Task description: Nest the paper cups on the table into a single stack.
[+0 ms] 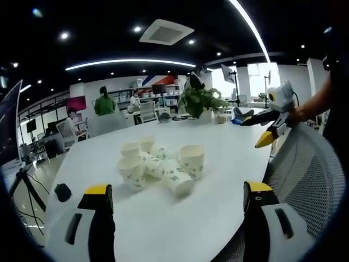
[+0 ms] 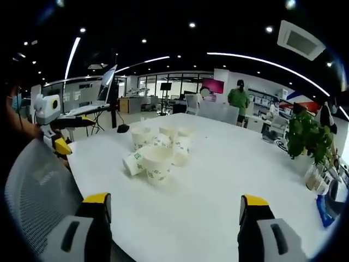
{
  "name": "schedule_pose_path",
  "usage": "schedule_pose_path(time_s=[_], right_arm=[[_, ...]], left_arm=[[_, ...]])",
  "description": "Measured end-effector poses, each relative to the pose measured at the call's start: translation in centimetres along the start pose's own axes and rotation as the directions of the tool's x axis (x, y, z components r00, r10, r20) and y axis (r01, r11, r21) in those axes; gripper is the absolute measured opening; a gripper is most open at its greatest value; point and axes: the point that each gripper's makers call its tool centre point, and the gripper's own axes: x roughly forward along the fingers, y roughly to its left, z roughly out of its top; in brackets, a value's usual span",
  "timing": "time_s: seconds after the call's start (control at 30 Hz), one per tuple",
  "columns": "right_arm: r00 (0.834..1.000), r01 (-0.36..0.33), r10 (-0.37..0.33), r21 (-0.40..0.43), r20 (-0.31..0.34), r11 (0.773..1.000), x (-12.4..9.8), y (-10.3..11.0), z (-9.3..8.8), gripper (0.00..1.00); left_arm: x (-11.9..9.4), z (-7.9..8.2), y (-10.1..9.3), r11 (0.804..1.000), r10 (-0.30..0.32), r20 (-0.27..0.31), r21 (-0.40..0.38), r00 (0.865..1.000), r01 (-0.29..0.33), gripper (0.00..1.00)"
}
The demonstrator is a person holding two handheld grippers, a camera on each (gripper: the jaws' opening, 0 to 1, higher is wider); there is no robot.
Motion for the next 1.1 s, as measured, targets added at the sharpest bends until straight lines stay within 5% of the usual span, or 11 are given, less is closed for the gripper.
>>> schedule_pose_path(time_s=[0.2, 0.7, 1.1], right_arm=[[1.000, 0.004, -0.004, -0.003, -0.001, 1.000, 0.0, 0.0, 1.0, 0.98], [0.995, -0.073, 0.066, 0.106, 0.071, 0.992, 4.2, 1.0, 7.0, 0.67], [0.996, -0.085, 0.084, 0.068, 0.022, 0.994, 7.9, 1.2, 6.9, 0.49]], left_arm=[[0.0, 0.0, 0.0, 1.000, -0.004, 0.000, 0.000, 1.000, 0.004, 0.99], [-0.1, 0.0, 0.1, 1.000, 0.012, 0.000, 0.013, 1.000, -0.012, 0.99], [-0.1, -0.3, 0.3, 1.000, 0.008, 0.000, 0.009, 1.000, -0.008, 0.99]])
